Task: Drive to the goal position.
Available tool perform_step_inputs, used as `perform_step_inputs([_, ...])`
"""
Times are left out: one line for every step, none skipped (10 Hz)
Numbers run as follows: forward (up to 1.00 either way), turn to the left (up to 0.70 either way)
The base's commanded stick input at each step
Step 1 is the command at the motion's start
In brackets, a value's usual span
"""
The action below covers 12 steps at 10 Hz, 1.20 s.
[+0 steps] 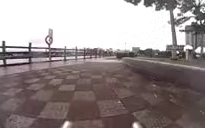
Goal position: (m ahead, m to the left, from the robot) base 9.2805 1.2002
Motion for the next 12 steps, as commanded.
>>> perform_step_inputs([0.7,0.0])
perform_step_inputs([0.7,0.0])
perform_step_inputs([0.7,0.0])
perform_step_inputs([0.7,0.0])
perform_step_inputs([0.7,0.0])
perform_step_inputs([0.7,0.0])
perform_step_inputs([0.7,0.0])
perform_step_inputs([0.7,0.0])
perform_step_inputs([0.7,0.0])
perform_step_inputs([0.7,0.0])
perform_step_inputs([0.7,0.0])
perform_step_inputs([0.7,0.0])
